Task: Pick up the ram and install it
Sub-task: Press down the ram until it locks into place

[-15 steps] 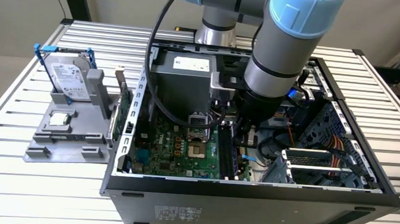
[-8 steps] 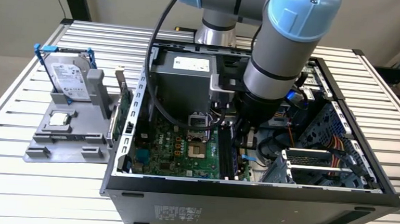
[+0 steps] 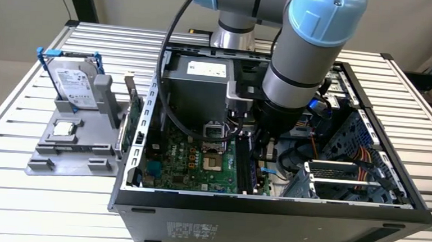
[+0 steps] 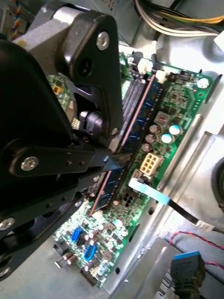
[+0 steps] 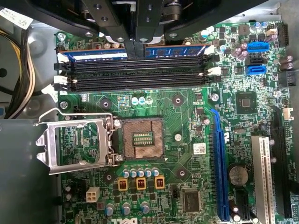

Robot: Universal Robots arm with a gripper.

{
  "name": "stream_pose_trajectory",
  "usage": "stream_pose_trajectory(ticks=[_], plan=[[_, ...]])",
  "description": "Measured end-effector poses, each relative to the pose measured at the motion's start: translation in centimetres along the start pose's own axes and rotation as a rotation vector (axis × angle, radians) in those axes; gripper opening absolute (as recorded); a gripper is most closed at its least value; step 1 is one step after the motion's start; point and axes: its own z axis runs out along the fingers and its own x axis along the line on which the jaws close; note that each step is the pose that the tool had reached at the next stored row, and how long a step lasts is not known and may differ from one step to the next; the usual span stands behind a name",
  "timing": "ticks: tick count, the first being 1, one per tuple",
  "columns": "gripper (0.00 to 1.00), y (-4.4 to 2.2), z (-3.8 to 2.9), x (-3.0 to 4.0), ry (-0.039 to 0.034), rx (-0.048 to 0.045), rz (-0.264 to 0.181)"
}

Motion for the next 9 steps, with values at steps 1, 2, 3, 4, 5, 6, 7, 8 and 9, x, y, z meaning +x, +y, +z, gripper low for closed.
stream_pose_trajectory(ticks=[1, 2, 3, 4, 5, 6, 7, 8, 9], plan=[[0.0, 0.0, 0.02, 0.0, -0.0002, 0.0001, 0.0], [0.0, 0.0, 0.02, 0.0, -0.0002, 0.0001, 0.0], [0.0, 0.0, -0.06, -0.01, -0.0007, 0.0002, 0.0], [0.0, 0.0, -0.21, -0.02, -0.0021, 0.0005, 0.0], [0.0, 0.01, -0.46, -0.04, -0.0037, 0.0006, 0.0], [0.0, 0.03, -0.89, -0.01, -0.0014, 0.0002, 0.0], [0.0, 0.04, -1.22, 0.01, -0.0006, 0.0, 0.0], [0.0, 0.04, -1.44, 0.01, -0.001, 0.0001, 0.0], [0.0, 0.05, -1.62, 0.01, -0.0005, 0.0, 0.0]])
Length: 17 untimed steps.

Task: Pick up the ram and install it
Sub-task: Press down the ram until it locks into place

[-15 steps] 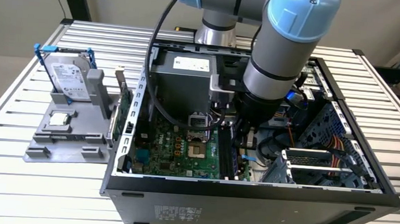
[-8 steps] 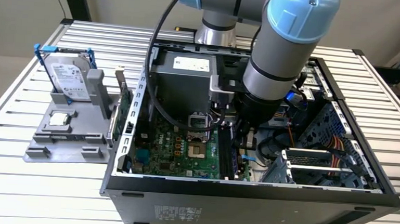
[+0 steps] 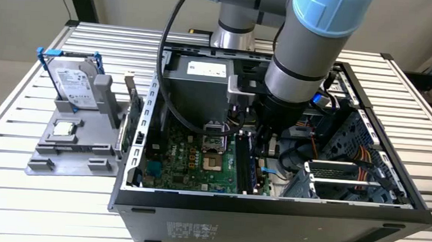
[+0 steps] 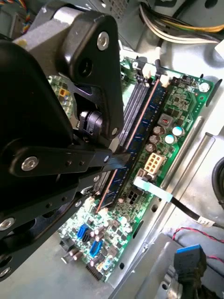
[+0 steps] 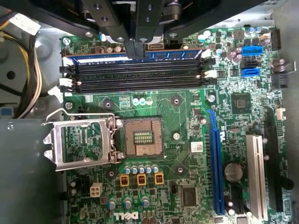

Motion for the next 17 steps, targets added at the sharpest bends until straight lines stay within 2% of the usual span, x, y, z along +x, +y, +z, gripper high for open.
stream_pose_trajectory(ticks=[5, 17], plan=[[0.0, 0.02, -0.67, 0.01, 0.0003, -0.0015, 0.0], [0.0, 0.04, -1.47, 0.02, 0.0003, -0.0017, 0.0]])
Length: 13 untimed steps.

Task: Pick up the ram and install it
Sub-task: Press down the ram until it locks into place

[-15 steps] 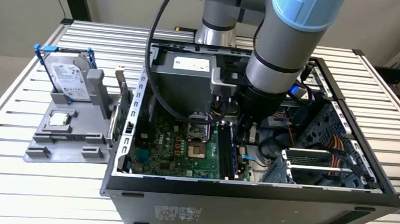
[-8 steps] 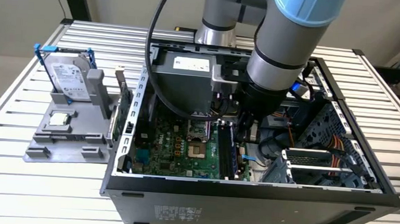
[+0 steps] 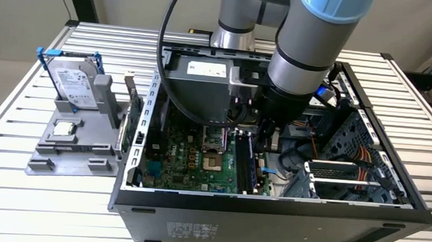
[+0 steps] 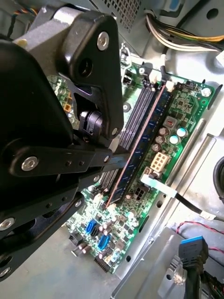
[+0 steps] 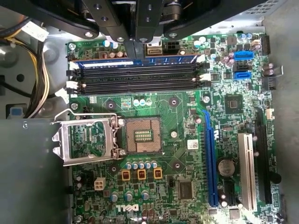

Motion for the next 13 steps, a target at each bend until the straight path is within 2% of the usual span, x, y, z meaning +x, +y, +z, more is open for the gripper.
stream_pose_trajectory(ticks=[7, 13], plan=[[0.0, 0.02, -0.76, -0.02, 0.0038, 0.0003, 0.0], [0.0, 0.07, -2.03, -0.01, 0.0073, 0.0006, 0.0]])
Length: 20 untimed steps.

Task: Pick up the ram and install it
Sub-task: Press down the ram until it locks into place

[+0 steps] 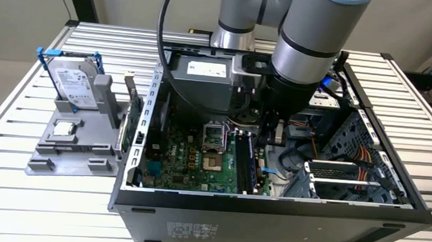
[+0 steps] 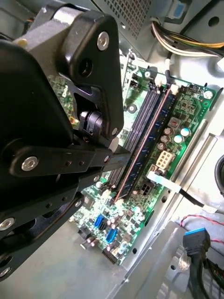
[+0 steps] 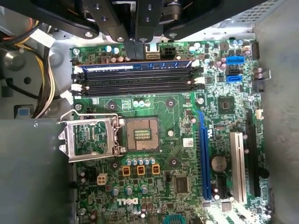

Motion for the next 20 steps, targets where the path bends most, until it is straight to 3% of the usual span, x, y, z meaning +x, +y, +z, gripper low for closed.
stream_pose_trajectory(ticks=[11, 16, 20], plan=[[0.0, 0.1, -3.38, 0.06, 0.003, 0.0003, 0.0], [0.0, 0.13, -4.16, 0.07, 0.0034, 0.0003, 0.0], [0.0, 0.13, -4.23, 0.07, 0.0036, -0.0023, 0.0]])
